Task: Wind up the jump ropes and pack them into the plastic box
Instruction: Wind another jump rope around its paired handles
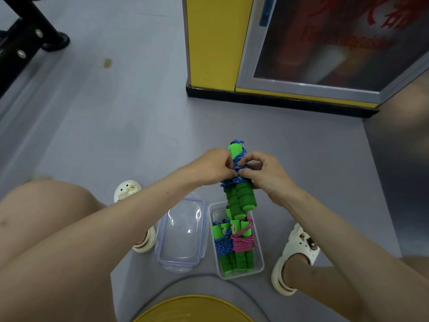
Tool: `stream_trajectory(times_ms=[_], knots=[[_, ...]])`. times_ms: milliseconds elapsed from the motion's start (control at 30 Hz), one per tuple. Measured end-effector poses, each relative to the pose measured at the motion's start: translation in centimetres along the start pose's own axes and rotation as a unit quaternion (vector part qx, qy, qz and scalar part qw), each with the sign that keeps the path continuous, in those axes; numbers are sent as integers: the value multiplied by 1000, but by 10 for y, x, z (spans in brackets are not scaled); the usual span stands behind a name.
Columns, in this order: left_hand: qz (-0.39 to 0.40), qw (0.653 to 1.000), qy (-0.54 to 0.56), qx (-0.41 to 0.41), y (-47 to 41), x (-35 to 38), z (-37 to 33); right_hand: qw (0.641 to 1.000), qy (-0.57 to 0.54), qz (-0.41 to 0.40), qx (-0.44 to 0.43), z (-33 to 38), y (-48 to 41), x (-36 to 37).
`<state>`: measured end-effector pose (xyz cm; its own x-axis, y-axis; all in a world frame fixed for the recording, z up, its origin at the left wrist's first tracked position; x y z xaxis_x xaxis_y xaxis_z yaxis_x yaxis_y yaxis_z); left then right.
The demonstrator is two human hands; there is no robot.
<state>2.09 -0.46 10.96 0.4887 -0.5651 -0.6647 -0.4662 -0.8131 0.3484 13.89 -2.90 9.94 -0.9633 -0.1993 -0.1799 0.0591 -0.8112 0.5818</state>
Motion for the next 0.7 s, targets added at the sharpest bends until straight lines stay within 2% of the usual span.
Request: stream_trajectory(times_ms=[100, 300, 467, 600, 700], knots=[[36, 998, 42, -5, 1, 0, 1, 1000, 13, -10, 8, -2, 0, 0], [7, 998, 62, -3, 2, -8, 2, 1000, 18, -10, 15, -2, 0, 4], [-45, 997, -67, 18, 1, -9, -6, 999, -7, -25, 33, -5, -3, 5], [-98, 981, -162, 39, 4, -7, -17, 999, -19, -30, 29, -4, -4, 2], [-105, 961, -247, 65, 6, -3, -24, 999, -9, -36, 13, -4, -4, 4]])
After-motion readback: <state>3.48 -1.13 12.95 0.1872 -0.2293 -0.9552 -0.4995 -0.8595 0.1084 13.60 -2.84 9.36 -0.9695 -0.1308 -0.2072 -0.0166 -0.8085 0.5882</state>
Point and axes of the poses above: each hand's wrist, its own y-axis away from the middle knuckle, its own x-axis out of the palm, z = x × y, the point moved 6 cm from there along -y, towards the middle knuckle, and after that the axes turned 8 degrees about x, right-handed, at the moved point
